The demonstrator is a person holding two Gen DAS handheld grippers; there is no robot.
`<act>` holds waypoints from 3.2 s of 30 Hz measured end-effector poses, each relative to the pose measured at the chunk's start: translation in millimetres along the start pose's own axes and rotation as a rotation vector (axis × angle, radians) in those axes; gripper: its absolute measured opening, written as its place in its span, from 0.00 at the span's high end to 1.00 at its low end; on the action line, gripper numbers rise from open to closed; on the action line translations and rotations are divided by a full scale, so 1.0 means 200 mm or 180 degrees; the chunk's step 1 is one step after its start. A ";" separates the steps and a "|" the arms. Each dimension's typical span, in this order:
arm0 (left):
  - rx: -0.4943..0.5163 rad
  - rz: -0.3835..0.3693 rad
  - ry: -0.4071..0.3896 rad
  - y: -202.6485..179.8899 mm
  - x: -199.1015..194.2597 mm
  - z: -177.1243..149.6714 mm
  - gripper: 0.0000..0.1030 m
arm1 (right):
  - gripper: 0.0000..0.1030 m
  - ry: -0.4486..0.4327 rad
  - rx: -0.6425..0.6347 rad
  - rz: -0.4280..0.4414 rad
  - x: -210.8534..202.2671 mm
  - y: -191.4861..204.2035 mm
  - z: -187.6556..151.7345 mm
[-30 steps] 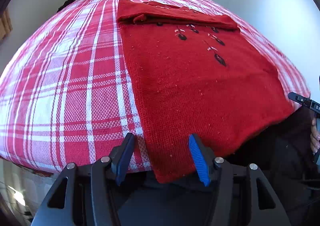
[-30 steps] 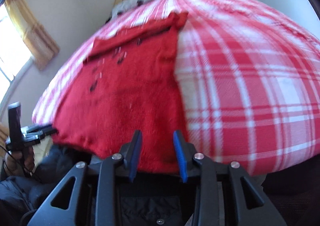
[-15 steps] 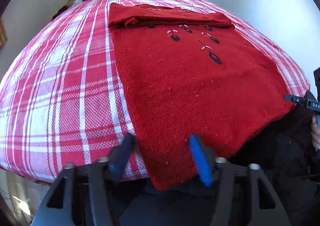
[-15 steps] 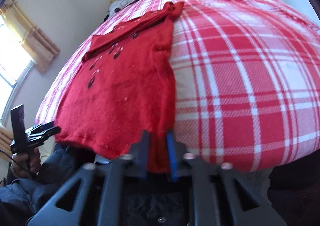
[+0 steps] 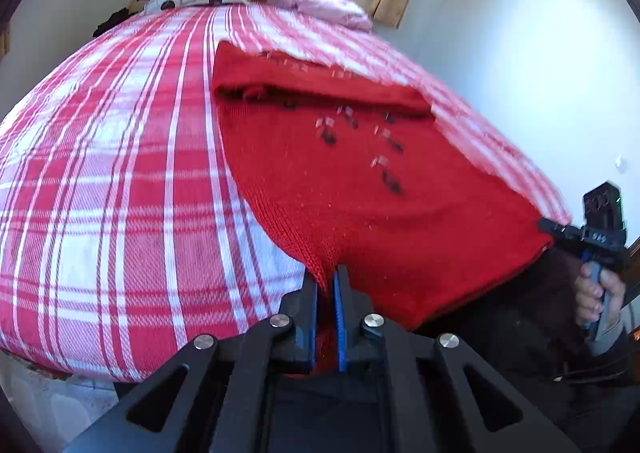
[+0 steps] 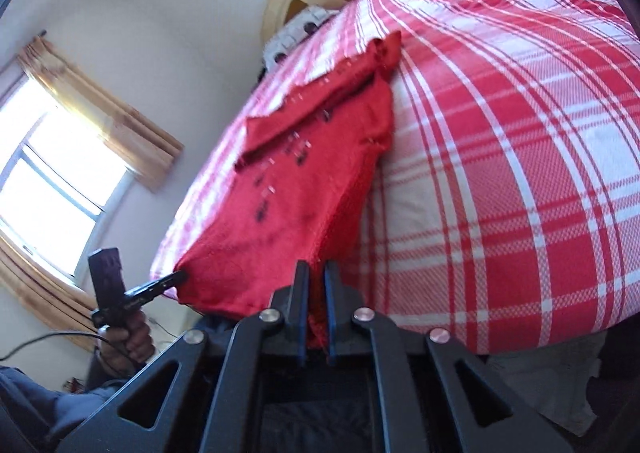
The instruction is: Fold small clothes
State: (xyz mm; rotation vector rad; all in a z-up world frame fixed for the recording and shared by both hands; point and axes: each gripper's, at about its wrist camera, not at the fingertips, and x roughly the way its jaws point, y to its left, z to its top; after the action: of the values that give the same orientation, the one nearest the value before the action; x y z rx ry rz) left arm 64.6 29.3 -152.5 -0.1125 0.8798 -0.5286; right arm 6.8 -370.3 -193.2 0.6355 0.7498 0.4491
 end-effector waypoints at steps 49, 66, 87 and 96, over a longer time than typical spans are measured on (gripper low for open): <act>-0.1339 -0.0493 -0.0010 0.79 0.86 1.34 0.93 | 0.88 -0.0206 0.0692 0.0075 0.91 -0.31 1.57; -0.1565 -0.0192 -0.0150 0.97 0.66 1.21 0.49 | 0.51 -0.0121 -0.0261 -0.0503 0.78 -0.10 1.43; 0.0047 0.1127 0.0239 0.61 0.94 1.33 0.49 | 0.54 0.0937 -0.1146 -0.1239 1.41 0.21 1.37; -0.0300 0.1216 0.0033 0.71 0.90 1.35 0.49 | 0.54 0.0538 -0.0676 -0.1229 1.37 0.08 1.50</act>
State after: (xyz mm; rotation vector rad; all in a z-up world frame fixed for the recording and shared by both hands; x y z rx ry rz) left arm 419.4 33.1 -149.9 -0.0255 0.9098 -0.1314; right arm 406.2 -308.7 -146.7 0.2456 0.9477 0.2227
